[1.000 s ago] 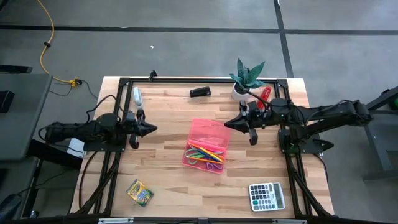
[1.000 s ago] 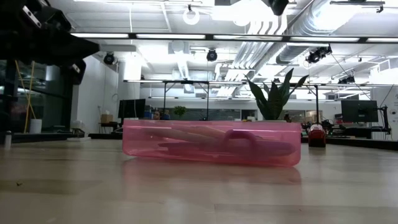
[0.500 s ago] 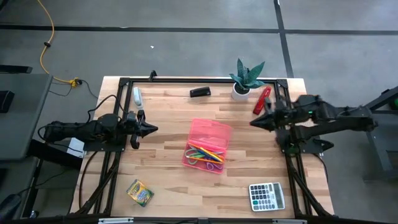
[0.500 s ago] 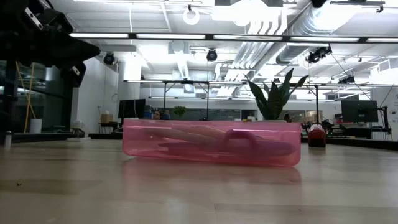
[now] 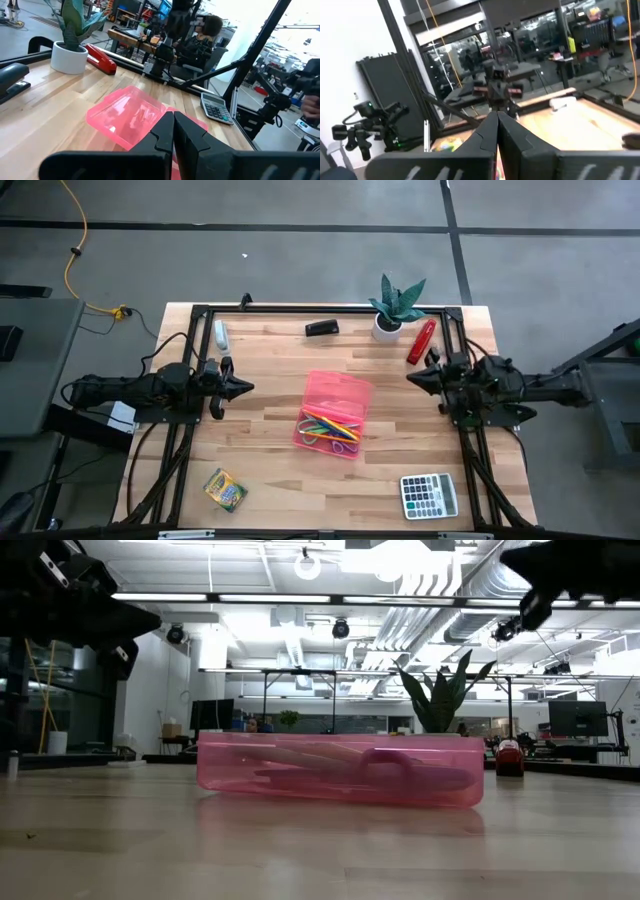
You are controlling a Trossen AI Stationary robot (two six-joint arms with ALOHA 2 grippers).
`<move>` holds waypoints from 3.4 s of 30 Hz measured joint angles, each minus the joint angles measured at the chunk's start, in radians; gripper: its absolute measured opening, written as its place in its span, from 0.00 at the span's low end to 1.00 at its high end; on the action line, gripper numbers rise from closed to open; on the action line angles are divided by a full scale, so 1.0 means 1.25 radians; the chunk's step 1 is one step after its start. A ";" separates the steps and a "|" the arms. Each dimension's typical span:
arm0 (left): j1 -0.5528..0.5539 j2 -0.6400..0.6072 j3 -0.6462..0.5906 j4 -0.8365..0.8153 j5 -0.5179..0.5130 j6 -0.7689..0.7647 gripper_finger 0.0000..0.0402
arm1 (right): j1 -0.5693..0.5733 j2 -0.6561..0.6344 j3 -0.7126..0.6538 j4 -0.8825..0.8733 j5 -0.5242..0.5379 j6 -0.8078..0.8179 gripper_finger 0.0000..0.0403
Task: Pick & place school supplies into a supply box
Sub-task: Return to Home Position
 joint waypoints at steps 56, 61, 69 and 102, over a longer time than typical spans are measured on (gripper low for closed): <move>0.000 0.000 0.000 0.000 -0.006 0.000 0.00 | 0.031 -0.167 -0.157 -0.141 0.062 -0.025 0.00; 0.000 0.000 0.000 0.000 -0.006 0.000 0.00 | 0.031 -0.167 -0.157 -0.141 0.062 -0.025 0.00; 0.000 0.000 0.000 0.001 -0.006 0.000 0.00 | 0.031 -0.167 -0.157 -0.141 0.062 -0.025 0.00; 0.000 0.000 0.000 0.001 -0.006 0.000 0.00 | 0.031 -0.167 -0.157 -0.141 0.062 -0.025 0.00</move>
